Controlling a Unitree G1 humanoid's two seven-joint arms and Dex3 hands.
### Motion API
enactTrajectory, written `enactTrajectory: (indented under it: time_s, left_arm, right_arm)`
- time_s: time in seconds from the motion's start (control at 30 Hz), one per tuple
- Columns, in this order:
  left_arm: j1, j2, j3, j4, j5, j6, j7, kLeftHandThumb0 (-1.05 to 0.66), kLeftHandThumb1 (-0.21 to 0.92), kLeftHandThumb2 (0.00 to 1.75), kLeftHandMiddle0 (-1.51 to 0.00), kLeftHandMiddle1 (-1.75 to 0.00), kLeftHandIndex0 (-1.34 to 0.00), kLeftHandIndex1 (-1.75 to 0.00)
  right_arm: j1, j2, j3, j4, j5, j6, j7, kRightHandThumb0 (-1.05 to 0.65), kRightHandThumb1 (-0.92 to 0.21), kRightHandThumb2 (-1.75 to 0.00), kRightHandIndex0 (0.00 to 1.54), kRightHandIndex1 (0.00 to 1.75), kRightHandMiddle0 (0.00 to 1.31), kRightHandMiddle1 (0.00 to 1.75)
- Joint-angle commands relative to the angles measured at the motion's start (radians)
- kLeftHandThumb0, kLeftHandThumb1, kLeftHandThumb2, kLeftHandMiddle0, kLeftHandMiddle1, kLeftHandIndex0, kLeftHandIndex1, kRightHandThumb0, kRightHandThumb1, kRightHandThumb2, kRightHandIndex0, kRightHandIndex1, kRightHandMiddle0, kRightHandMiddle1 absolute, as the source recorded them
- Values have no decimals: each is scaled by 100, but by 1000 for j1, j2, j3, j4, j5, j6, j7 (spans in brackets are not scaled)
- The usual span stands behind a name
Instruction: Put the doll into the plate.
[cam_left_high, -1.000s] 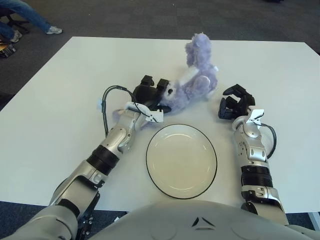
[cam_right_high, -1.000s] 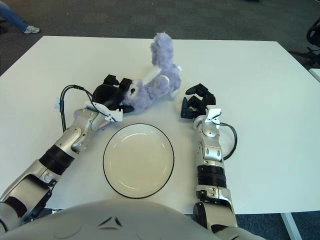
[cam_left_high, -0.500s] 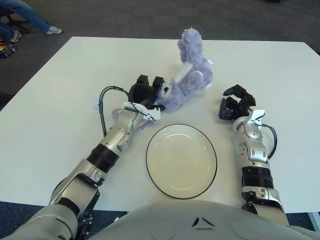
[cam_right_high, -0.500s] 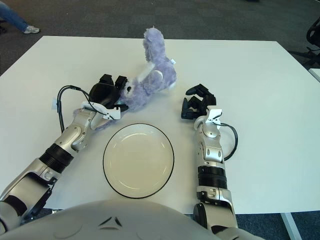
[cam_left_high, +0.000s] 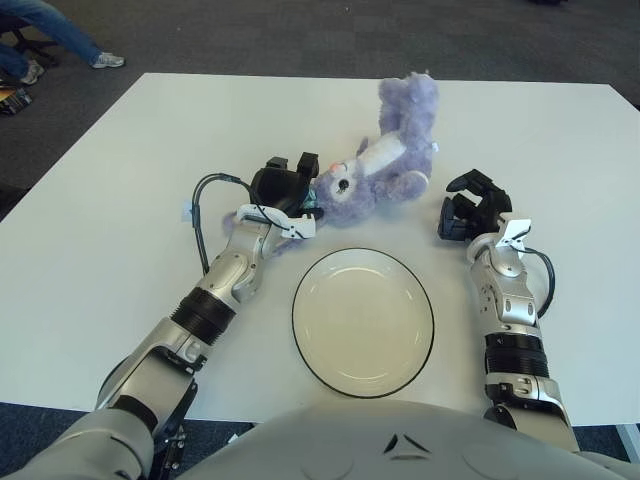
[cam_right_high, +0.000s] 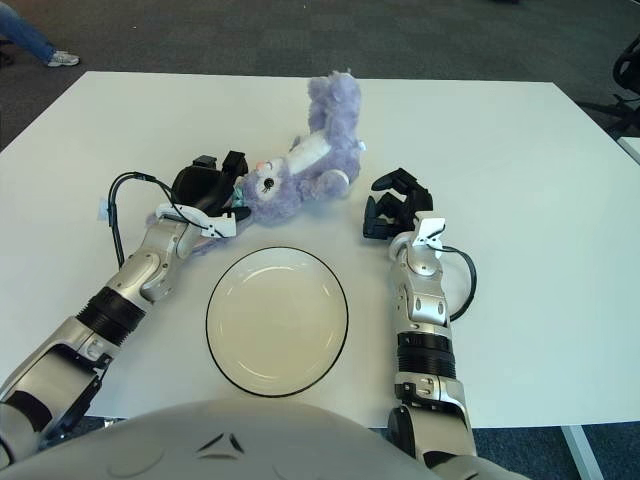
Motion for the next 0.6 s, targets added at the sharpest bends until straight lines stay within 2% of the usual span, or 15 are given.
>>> enactTrajectory:
  time_s: [0.0,0.23,0.43,0.57]
  left_arm:
    - [26,24,5,10,15,19,2,41,48,109,-49,-172,-12,-175]
    - [47,52,15,-27,4,10,-5,40,51,106,-45,-174,-15,-175]
    - [70,66,26,-64,-2,6,-8,41,49,107,-47,-172,-17,-175]
    - [108,85,40,-134,0,4,-10,41,47,108,-50,-170,-17,-175]
  right_arm:
    - [17,-7,-8,4,11,22,3,-2,6,-165,89,175,81,146]
    - [18,-7,-8,1,12,23,4,-2,6,-164,89,175,82,144]
    - [18,-7,-8,-1,14,27,7,-2,6,-165,89,175,82,145]
    - [15,-10,-9,7,14,25,10,-2,6,-165,89,175,82,145]
